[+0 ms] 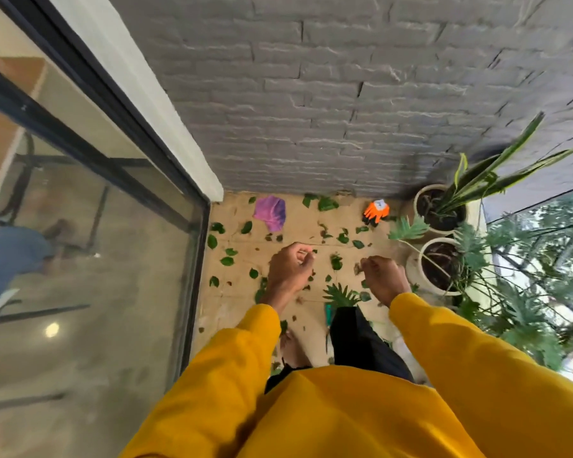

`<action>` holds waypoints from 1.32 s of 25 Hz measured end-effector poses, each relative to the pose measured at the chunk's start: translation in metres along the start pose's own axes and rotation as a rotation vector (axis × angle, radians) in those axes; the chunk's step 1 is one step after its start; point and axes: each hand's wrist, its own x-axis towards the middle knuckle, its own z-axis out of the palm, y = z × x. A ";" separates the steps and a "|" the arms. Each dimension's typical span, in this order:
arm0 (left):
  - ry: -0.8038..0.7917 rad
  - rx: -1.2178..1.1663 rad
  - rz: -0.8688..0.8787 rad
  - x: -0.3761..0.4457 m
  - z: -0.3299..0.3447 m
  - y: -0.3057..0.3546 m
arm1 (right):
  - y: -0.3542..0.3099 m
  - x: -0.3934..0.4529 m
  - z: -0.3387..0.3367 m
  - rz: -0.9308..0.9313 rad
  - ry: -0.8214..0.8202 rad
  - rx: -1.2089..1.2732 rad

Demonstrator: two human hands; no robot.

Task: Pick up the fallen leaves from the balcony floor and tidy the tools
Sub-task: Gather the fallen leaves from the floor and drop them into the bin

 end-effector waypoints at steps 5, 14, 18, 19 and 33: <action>-0.005 0.003 -0.013 0.056 0.018 0.017 | 0.008 0.051 -0.022 0.075 -0.080 0.039; -0.115 0.085 -0.072 0.264 0.190 -0.024 | 0.131 0.265 0.053 0.150 -0.073 0.053; -0.159 0.086 -0.110 0.367 0.285 -0.113 | 0.210 0.372 0.128 0.103 -0.106 -0.004; -0.180 0.086 -0.111 0.390 0.306 -0.140 | 0.230 0.397 0.149 0.080 -0.103 -0.012; -0.524 0.575 0.346 0.621 0.372 -0.254 | 0.359 0.726 0.222 0.220 0.020 0.162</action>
